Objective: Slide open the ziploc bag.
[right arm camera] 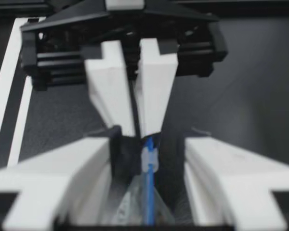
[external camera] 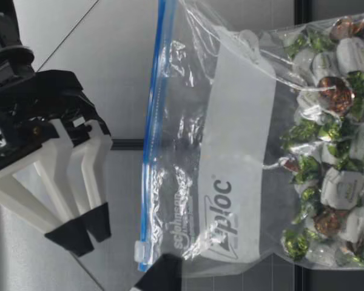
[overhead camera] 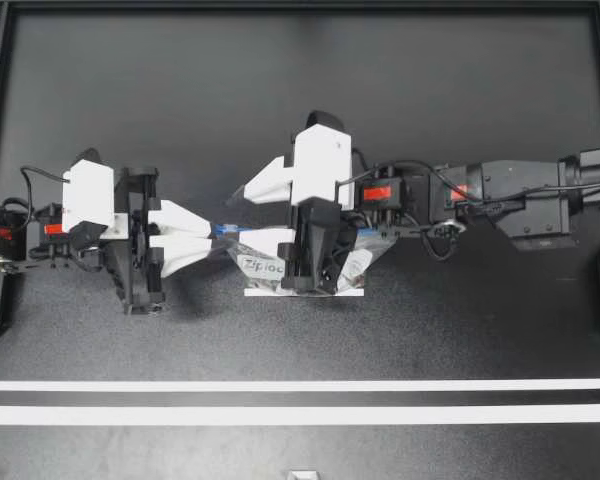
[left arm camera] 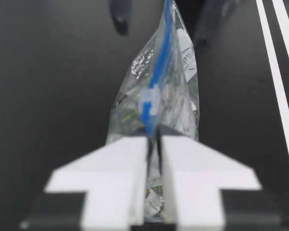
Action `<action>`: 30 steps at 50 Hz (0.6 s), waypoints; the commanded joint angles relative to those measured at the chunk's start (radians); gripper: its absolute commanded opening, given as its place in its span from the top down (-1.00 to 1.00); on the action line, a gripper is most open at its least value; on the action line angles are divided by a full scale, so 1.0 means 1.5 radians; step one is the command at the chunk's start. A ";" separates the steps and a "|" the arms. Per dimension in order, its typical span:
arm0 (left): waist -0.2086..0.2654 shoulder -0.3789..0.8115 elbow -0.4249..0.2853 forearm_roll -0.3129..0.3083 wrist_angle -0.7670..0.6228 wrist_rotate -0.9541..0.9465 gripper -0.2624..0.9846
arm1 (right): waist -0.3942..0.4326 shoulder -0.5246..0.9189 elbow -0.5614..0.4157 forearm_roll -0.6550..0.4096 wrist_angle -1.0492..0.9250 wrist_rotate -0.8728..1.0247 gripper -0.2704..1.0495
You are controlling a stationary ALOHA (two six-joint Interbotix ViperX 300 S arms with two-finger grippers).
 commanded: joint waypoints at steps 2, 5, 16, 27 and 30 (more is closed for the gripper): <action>-0.001 -0.011 -0.008 0.004 -0.006 0.002 0.85 | 0.007 -0.002 -0.017 -0.001 -0.002 0.000 -0.30; -0.001 -0.011 -0.007 0.008 -0.005 0.004 0.86 | 0.007 0.004 -0.018 0.000 -0.001 0.000 -0.31; -0.003 -0.011 -0.005 0.016 -0.003 0.010 0.86 | 0.007 0.026 -0.037 -0.001 0.016 0.000 -0.30; -0.003 -0.011 -0.004 0.017 -0.003 0.011 0.86 | 0.007 0.038 -0.054 -0.001 0.069 0.000 -0.28; -0.003 -0.011 -0.004 0.016 -0.003 0.012 0.86 | 0.007 0.037 -0.055 -0.001 0.075 0.000 -0.25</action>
